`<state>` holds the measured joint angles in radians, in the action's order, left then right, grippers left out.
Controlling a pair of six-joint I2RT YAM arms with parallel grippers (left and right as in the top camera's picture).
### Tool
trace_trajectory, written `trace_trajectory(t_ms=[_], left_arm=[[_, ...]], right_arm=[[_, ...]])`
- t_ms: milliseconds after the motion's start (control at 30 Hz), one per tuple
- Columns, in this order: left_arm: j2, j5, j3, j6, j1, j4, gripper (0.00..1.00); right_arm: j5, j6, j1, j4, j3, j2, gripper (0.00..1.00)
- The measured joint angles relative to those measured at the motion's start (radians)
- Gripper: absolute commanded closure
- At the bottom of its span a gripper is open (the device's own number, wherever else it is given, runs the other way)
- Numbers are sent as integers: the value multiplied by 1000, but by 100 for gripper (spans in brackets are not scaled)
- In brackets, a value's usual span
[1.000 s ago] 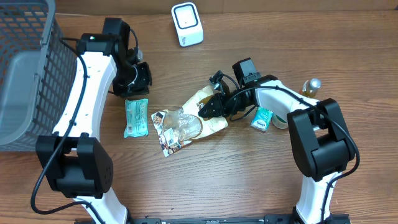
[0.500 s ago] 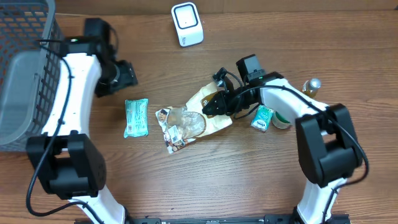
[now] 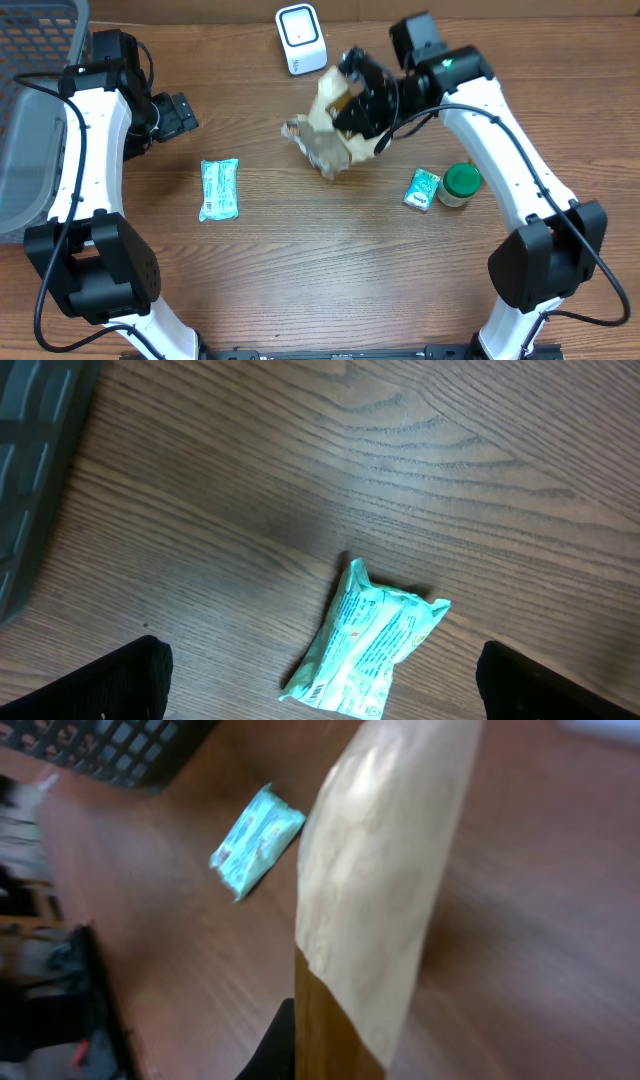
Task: Scan the item barcode
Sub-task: 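Carry the pouch up to the white scanner and hold it there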
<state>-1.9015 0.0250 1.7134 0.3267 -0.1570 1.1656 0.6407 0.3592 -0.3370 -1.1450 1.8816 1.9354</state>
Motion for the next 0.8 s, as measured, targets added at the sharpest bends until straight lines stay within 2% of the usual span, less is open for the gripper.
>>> trace_trajectory(t_ms=[300, 633, 800], left_arm=[[0, 0, 0, 0, 0, 0, 0], [0, 0, 0, 0, 0, 0, 0], [0, 0, 0, 0, 0, 0, 0]], right_arm=[[-191, 65, -53, -52, 329, -9, 97], [-425, 379, -198, 124, 355, -11, 96], [-500, 498, -220, 228, 356, 33, 96]])
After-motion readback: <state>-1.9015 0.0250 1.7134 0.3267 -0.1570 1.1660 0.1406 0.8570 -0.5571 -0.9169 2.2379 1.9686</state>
